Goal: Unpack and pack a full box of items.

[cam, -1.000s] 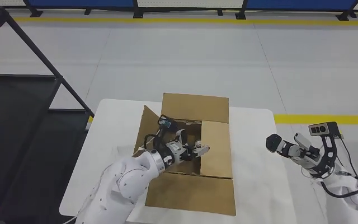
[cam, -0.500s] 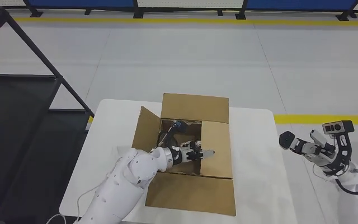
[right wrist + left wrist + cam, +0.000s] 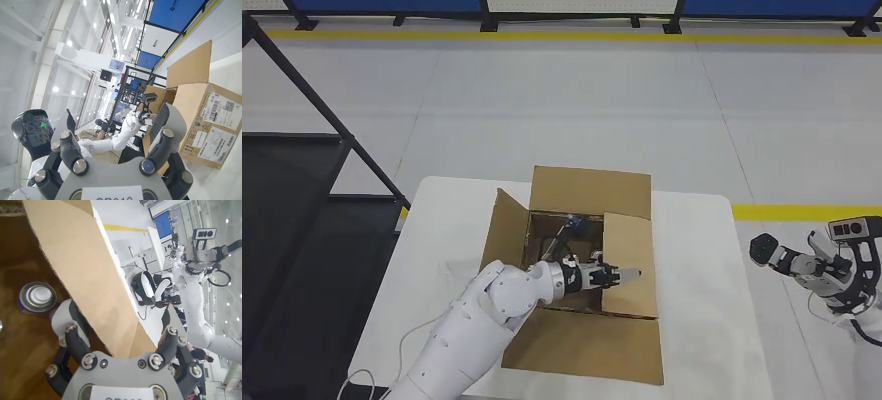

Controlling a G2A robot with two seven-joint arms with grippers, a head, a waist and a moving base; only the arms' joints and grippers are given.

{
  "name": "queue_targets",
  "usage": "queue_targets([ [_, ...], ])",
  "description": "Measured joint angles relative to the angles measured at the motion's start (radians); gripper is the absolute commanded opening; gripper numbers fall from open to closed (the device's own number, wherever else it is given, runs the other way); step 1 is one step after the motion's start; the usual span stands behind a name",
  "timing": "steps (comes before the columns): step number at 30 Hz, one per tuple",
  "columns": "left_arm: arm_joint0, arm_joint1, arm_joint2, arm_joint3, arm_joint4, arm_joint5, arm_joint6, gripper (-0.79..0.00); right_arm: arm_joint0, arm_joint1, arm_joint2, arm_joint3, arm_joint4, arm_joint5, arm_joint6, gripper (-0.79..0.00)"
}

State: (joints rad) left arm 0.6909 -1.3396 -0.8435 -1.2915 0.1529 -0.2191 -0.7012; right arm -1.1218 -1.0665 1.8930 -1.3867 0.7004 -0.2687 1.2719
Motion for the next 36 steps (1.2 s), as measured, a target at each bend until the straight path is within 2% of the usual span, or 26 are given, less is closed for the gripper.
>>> queue_targets([
  [10,0.02,-0.002,-0.008,-0.107,0.027,0.015,0.016,0.0,0.02,0.01,-0.02,0.022,0.015,-0.003,0.004,0.0],
  [16,-0.009,-0.023,0.031,-0.123,0.035,0.054,0.062,0.0,0.031,0.017,-0.005,0.058,0.051,-0.018,0.008,0.0],
  [25,-0.095,-0.084,0.144,-0.063,0.035,0.072,0.129,0.0,0.028,0.027,0.072,0.166,0.186,-0.06,0.019,0.0],
  [36,-0.202,-0.182,0.28,0.09,0.012,0.056,0.164,0.0,0.046,0.046,0.139,0.322,0.253,-0.069,0.064,0.0],
])
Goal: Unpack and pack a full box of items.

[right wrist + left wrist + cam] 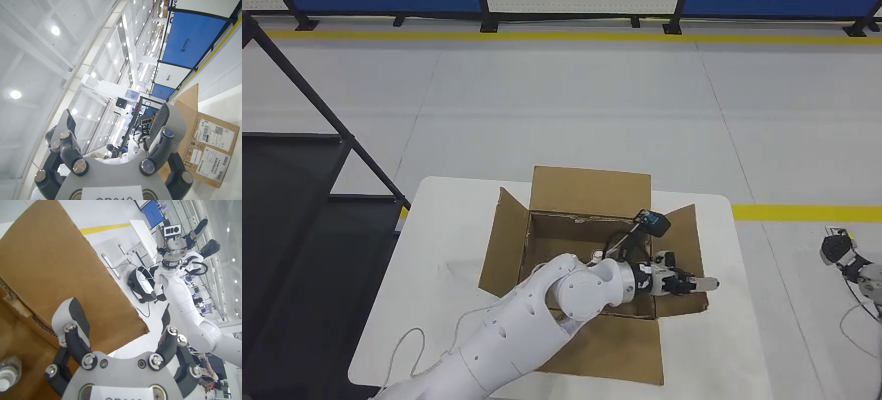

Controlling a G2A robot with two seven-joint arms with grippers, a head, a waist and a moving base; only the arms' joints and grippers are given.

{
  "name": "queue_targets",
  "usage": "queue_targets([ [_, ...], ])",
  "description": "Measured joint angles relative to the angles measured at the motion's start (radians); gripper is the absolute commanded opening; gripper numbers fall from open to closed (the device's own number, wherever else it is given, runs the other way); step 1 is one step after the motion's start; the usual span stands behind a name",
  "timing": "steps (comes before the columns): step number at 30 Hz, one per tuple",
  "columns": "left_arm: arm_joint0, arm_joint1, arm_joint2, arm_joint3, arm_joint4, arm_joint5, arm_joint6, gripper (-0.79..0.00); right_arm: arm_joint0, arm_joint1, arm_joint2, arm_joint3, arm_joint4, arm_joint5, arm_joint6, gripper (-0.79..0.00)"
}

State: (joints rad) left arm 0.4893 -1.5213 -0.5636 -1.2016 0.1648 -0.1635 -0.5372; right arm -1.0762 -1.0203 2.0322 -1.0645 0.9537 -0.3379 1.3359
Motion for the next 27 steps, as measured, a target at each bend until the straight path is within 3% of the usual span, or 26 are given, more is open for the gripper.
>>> queue_targets([
  [8,-0.048,-0.075,0.067,0.161,-0.041,-0.021,-0.009,0.0,0.027,0.016,0.029,0.087,0.015,0.001,0.03,0.0],
  [17,-0.086,-0.141,0.089,0.311,-0.083,-0.041,-0.035,0.0,0.075,0.03,0.028,0.142,0.006,0.0,0.021,0.0],
  [22,-0.099,-0.158,0.077,0.346,-0.084,-0.067,-0.03,0.0,0.104,0.032,0.008,0.151,0.002,-0.002,-0.007,0.0],
  [27,-0.107,-0.152,0.025,0.305,-0.083,-0.11,-0.019,0.0,0.132,0.034,-0.005,0.161,0.021,0.012,-0.038,0.0],
])
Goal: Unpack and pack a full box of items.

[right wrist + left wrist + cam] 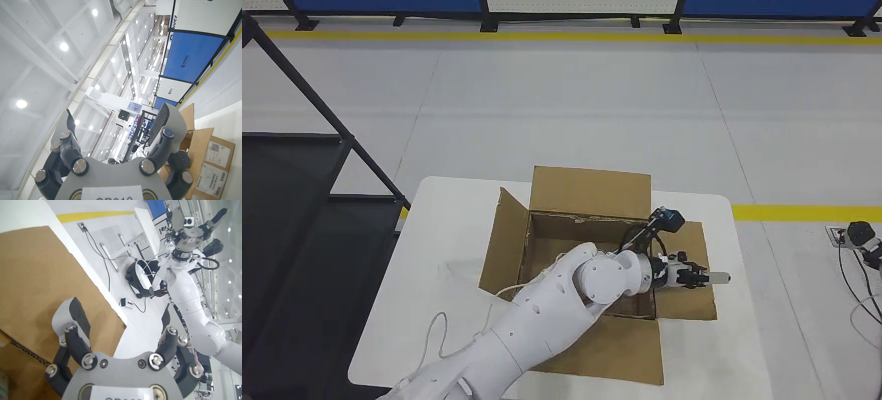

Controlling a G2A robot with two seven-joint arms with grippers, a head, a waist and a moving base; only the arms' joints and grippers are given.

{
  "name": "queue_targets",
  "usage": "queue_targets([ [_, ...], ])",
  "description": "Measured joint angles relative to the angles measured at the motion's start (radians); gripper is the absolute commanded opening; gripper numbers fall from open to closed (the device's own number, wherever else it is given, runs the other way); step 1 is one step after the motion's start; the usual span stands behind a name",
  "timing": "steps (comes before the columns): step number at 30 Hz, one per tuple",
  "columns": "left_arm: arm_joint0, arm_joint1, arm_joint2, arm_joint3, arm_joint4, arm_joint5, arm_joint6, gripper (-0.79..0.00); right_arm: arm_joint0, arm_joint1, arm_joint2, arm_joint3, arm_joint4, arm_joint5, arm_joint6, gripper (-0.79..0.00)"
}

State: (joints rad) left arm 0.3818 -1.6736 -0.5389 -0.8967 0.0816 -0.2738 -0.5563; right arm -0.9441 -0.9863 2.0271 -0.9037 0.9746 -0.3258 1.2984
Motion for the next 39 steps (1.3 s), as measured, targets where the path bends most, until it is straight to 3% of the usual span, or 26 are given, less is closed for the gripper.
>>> queue_targets([
  [4,0.02,0.03,-0.071,-0.089,0.026,-0.017,0.005,0.0,0.021,0.002,-0.007,0.001,0.014,0.01,-0.016,0.0],
  [10,0.143,0.11,-0.236,-0.363,0.157,0.011,0.007,0.0,0.033,0.006,-0.028,-0.033,0.0,0.009,0.006,0.0],
  [14,0.308,0.173,-0.39,-0.641,0.325,0.065,0.019,0.0,0.023,0.004,-0.062,-0.094,-0.035,-0.019,0.005,0.0],
  [17,0.447,0.207,-0.504,-0.838,0.39,0.085,0.014,0.0,0.02,0.001,-0.087,-0.127,-0.069,-0.024,-0.049,0.0],
  [21,0.609,0.235,-0.64,-1.03,0.402,0.088,0.014,0.0,0.02,0.001,-0.086,-0.126,-0.067,-0.023,-0.044,0.0],
  [23,0.653,0.239,-0.669,-1.066,0.402,0.088,0.015,0.0,0.02,0.001,-0.086,-0.126,-0.067,-0.023,-0.044,0.0],
  [31,0.641,0.239,-0.662,-1.059,0.402,0.087,0.015,0.0,0.02,0.001,-0.087,-0.127,-0.067,-0.023,-0.044,0.0],
  [34,0.649,0.239,-0.66,-1.06,0.4,0.087,0.025,0.0,0.012,-0.001,-0.107,-0.192,-0.09,-0.041,-0.058,0.0],
  [39,0.68,0.24,-0.696,-1.08,0.381,0.114,0.132,0.0,0.009,0.001,-0.164,-0.335,-0.201,-0.114,-0.018,0.0],
])
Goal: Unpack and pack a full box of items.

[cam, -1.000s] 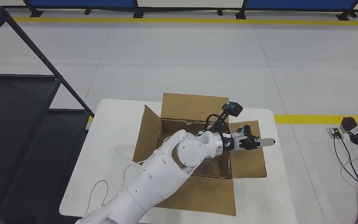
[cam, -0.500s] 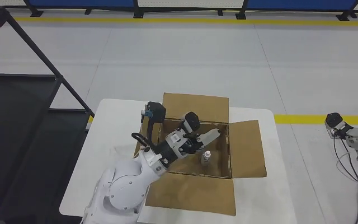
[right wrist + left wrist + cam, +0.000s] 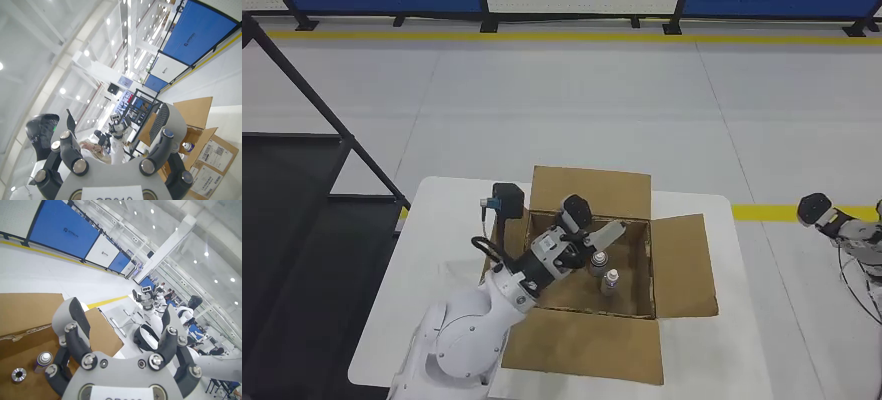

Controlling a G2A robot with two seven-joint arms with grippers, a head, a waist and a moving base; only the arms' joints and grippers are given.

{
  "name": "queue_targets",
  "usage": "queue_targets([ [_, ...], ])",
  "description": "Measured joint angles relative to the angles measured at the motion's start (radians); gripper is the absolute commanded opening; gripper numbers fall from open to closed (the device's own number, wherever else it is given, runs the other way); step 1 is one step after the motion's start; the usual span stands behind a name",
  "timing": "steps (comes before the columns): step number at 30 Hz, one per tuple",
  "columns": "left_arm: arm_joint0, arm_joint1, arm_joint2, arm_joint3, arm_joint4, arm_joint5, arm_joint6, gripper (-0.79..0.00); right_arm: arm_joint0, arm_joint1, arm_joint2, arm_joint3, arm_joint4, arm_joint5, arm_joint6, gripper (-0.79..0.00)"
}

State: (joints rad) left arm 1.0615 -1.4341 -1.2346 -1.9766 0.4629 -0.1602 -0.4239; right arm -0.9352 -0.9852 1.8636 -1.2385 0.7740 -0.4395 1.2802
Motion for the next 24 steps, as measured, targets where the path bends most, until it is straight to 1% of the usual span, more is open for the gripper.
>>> queue_targets([
  [4,0.041,0.006,-0.08,-0.038,-0.028,0.018,0.07,0.0,0.01,0.004,-0.06,-0.1,-0.157,-0.052,-0.007,0.0],
  [6,0.076,0.011,-0.14,-0.066,-0.061,0.019,0.095,0.0,0.013,0.005,-0.101,-0.165,-0.263,-0.065,-0.016,0.0],
  [11,0.18,0.025,-0.304,-0.129,-0.11,0.006,0.145,0.0,0.028,0.002,-0.245,-0.324,-0.556,-0.051,-0.073,0.0],
  [15,0.26,0.032,-0.418,-0.169,-0.139,0.0,0.185,0.0,0.046,-0.007,-0.377,-0.407,-0.742,-0.021,-0.124,0.0],
  [17,0.298,0.035,-0.474,-0.178,-0.165,0.003,0.21,0.0,0.058,-0.01,-0.43,-0.422,-0.786,0.005,-0.125,0.0],
  [20,0.338,0.037,-0.524,-0.179,-0.197,0.007,0.216,0.0,0.059,-0.01,-0.43,-0.421,-0.785,0.006,-0.124,0.0],
  [24,0.34,0.038,-0.525,-0.179,-0.199,0.006,0.213,0.0,0.059,-0.01,-0.428,-0.421,-0.784,0.005,-0.124,0.0],
])
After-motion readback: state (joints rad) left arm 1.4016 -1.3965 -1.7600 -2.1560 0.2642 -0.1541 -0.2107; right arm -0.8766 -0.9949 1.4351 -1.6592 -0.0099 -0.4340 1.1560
